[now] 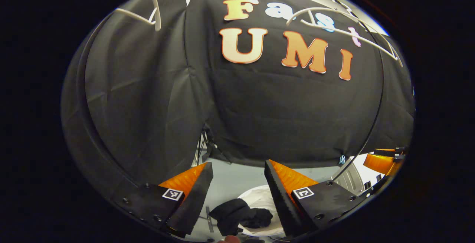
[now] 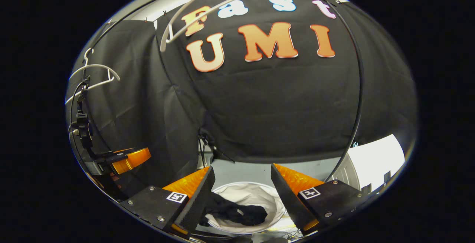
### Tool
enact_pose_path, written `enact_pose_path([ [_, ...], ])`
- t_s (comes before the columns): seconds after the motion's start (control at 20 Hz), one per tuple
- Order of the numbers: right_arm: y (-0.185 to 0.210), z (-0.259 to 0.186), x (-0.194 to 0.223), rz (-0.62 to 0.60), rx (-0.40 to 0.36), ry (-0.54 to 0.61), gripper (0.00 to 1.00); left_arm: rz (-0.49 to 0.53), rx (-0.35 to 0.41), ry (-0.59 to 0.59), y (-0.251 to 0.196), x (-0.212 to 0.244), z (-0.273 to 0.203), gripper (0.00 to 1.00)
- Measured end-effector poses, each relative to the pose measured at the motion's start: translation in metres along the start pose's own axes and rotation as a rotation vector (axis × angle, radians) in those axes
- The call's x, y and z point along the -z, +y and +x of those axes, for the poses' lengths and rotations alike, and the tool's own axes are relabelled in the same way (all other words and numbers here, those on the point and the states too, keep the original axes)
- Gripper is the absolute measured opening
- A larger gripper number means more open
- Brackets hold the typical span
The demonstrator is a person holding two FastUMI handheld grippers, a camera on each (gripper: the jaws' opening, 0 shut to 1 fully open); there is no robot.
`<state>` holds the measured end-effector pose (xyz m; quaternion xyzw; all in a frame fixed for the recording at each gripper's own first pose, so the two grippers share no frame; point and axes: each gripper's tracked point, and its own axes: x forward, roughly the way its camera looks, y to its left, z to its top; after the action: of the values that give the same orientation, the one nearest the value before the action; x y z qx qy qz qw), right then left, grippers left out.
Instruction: Grasp the clothes on the hanger with both hands and then place them into the laundry hamper below.
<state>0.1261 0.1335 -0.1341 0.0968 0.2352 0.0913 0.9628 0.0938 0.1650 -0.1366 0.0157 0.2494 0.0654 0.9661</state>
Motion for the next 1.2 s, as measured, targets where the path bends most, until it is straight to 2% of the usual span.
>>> enact_pose_path([
  [0.2,-0.009,-0.021,-0.047,-0.046,0.034,-0.120,0.94,0.034,-0.003,-0.134,-0.008,-0.046,-0.017,0.91],
  [0.25,-0.012,-0.028,-0.057,-0.061,0.044,-0.148,1.00,0.043,0.003,-0.163,-0.010,-0.055,-0.022,0.91],
  [0.35,-0.016,-0.043,-0.076,-0.078,0.052,-0.203,1.00,0.047,0.017,-0.209,-0.018,-0.071,-0.031,0.96],
  [0.4,-0.015,-0.051,-0.087,-0.084,0.057,-0.233,0.94,0.041,0.025,-0.229,-0.022,-0.078,-0.035,0.99],
  [0.45,-0.014,-0.056,-0.095,-0.086,0.059,-0.260,0.94,0.031,0.033,-0.245,-0.026,-0.084,-0.039,0.99],
  [0.5,-0.012,-0.062,-0.103,-0.088,0.060,-0.287,1.00,0.023,0.041,-0.258,-0.029,-0.090,-0.042,0.99],
  [0.55,-0.013,-0.066,-0.112,-0.090,0.063,-0.312,1.00,0.013,0.046,-0.273,-0.031,-0.097,-0.045,0.96],
  [0.6,-0.014,-0.071,-0.120,-0.094,0.067,-0.335,0.82,0.004,0.053,-0.289,-0.031,-0.103,-0.047,0.96],
  [0.65,-0.013,-0.075,-0.126,-0.102,0.071,-0.352,0.94,-0.005,0.057,-0.305,-0.032,-0.108,-0.049,0.97],
  [0.7,-0.015,-0.079,-0.133,-0.110,0.075,-0.369,1.00,-0.012,0.063,-0.319,-0.030,-0.113,-0.049,0.96],
  [0.8,-0.015,-0.091,-0.146,-0.129,0.077,-0.415,1.00,-0.027,0.088,-0.358,-0.036,-0.124,-0.052,0.99],
  [0.85,-0.015,-0.095,-0.152,-0.137,0.082,-0.438,0.94,-0.026,0.098,-0.369,-0.038,-0.126,-0.054,0.98],
  [0.9,-0.017,-0.098,-0.157,-0.141,0.090,-0.456,0.94,-0.024,0.100,-0.383,-0.039,-0.127,-0.053,0.97],
  [0.95,-0.019,-0.099,-0.161,-0.143,0.097,-0.470,1.00,-0.024,0.112,-0.397,-0.041,-0.127,-0.055,0.96],
  [1.05,-0.024,-0.100,-0.165,-0.146,0.112,-0.487,1.00,-0.031,0.135,-0.420,-0.046,-0.131,-0.055,0.94],
  [1.1,-0.028,-0.101,-0.166,-0.151,0.126,-0.494,0.94,-0.036,0.144,-0.432,-0.050,-0.133,-0.055,0.94],
  [1.2,-0.037,-0.100,-0.166,-0.167,0.154,-0.497,0.93,-0.044,0.156,-0.450,-0.053,-0.134,-0.057,0.94],
])
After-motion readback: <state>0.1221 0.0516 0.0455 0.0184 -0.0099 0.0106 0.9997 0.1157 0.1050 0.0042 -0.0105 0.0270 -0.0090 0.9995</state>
